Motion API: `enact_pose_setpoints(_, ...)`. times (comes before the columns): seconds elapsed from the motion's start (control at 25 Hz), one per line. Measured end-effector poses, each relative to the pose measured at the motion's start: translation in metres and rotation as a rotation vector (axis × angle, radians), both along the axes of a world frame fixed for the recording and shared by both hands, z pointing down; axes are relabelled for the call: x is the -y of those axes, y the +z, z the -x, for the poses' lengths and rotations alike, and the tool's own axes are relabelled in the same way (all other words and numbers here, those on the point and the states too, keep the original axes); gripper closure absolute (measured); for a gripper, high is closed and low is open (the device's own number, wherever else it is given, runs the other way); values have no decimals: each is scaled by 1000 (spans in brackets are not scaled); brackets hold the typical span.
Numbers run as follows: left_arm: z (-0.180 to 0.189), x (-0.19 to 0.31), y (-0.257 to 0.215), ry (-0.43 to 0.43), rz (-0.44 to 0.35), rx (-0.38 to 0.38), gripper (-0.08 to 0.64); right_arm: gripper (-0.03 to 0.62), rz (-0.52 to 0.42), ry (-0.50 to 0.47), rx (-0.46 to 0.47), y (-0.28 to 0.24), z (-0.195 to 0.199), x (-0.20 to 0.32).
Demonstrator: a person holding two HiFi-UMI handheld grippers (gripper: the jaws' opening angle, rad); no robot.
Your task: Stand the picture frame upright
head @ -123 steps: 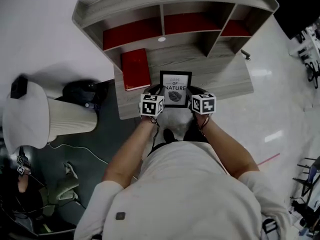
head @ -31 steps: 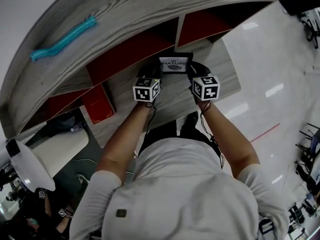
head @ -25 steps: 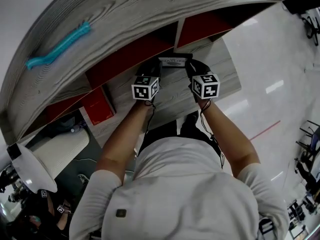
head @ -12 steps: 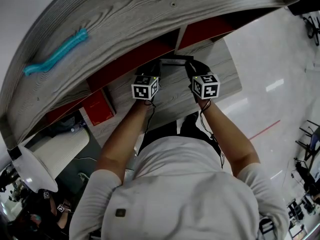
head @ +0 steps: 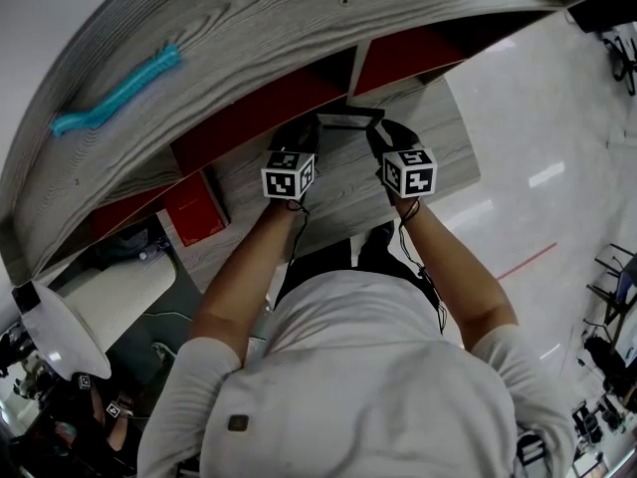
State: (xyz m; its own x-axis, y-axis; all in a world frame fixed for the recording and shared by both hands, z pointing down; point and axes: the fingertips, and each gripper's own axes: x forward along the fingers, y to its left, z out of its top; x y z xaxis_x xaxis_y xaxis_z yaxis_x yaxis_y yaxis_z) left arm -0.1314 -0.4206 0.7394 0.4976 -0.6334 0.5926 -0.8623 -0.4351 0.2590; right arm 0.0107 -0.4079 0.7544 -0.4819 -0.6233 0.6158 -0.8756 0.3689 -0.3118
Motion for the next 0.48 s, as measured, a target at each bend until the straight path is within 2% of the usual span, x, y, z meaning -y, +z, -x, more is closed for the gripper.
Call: enact_pose_setpoints(0.48, 0, -35, -36, -48, -68, 33, 425, 431, -84, -63, -6, -42, -10, -29)
